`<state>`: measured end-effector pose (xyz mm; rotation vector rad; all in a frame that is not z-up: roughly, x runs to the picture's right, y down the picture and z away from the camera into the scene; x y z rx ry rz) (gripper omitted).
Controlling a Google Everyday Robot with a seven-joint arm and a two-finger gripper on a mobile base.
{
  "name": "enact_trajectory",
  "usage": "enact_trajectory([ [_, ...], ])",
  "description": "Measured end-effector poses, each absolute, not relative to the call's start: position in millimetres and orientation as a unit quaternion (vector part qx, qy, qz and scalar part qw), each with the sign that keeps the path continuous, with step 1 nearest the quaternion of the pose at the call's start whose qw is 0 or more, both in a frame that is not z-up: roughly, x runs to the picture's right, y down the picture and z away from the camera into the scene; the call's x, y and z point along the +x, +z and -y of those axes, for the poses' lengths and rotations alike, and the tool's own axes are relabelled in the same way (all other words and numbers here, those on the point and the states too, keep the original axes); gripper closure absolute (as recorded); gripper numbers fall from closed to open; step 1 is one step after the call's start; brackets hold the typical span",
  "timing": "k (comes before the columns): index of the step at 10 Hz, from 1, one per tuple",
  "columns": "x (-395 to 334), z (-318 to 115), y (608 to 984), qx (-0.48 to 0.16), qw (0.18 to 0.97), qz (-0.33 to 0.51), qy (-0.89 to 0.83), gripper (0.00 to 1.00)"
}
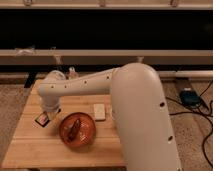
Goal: Place the eraser in the ceramic cup
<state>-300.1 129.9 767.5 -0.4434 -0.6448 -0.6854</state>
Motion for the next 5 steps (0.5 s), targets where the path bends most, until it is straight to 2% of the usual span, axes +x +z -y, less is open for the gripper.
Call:
enact_trajectory([
  [5, -232, -110, 746, -0.193, 0.899, 0.33, -0.211, 1.0],
])
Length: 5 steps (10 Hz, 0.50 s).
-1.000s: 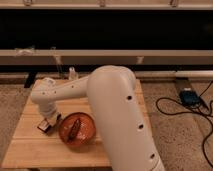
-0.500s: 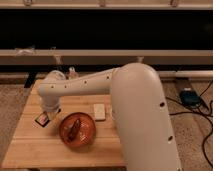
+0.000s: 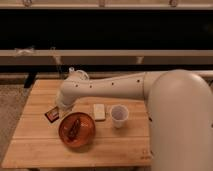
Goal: Place the eraser in the ceramic cup
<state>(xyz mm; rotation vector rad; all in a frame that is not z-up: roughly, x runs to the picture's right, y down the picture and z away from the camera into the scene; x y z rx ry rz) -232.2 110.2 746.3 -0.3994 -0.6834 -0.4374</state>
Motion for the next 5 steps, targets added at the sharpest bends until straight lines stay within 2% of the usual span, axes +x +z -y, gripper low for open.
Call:
enact_trajectory([
  [5, -151, -100, 733, -0.181, 0.925, 0.311, -0.12, 1.0],
])
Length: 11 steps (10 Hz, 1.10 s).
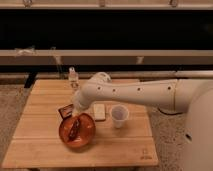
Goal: Place the eraser in the ceramic cup
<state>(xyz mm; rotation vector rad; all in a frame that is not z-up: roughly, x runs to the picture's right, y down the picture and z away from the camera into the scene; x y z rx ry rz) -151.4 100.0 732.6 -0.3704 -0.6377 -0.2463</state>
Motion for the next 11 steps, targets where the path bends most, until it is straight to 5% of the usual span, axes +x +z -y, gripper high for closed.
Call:
enact_trajectory([
  [11, -23, -95, 714, -0.147, 0.952, 0.267, 0.03, 1.0],
])
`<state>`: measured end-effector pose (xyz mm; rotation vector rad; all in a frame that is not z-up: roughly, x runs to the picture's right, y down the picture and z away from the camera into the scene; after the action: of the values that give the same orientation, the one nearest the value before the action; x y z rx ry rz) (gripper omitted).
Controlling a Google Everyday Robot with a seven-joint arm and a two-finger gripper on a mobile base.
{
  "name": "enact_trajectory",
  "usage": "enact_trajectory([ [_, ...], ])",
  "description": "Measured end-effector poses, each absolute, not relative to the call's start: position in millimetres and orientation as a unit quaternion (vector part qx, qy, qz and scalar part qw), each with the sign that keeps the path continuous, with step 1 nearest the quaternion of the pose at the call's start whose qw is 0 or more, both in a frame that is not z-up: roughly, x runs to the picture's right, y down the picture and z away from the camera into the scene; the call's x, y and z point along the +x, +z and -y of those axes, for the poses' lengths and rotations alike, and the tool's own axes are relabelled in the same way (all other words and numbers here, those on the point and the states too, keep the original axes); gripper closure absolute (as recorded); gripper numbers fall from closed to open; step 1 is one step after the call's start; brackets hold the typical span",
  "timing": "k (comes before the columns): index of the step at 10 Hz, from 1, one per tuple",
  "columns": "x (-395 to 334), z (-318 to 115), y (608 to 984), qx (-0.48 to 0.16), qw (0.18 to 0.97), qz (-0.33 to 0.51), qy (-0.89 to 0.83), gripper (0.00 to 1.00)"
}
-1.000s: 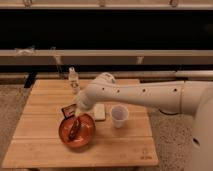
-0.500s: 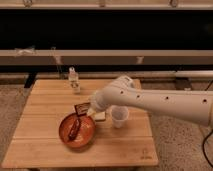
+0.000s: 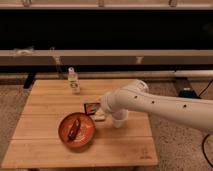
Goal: Place the eraser in the ceramic cup
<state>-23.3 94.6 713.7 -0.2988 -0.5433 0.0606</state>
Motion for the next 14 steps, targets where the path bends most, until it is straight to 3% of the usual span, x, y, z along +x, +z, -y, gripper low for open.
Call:
enact_trajectory([
  [5, 21, -96, 719, -0.145, 0.954, 0.251, 0.076, 0.99],
  [7, 24, -100, 728, -0.153, 0.95, 0.257, 0.09, 0.85],
  [13, 23, -112, 751, -0.172, 0.937, 0.278, 0.12, 0.25],
  [14, 23, -112, 751, -0.172, 0.937, 0.278, 0.122, 0.22],
])
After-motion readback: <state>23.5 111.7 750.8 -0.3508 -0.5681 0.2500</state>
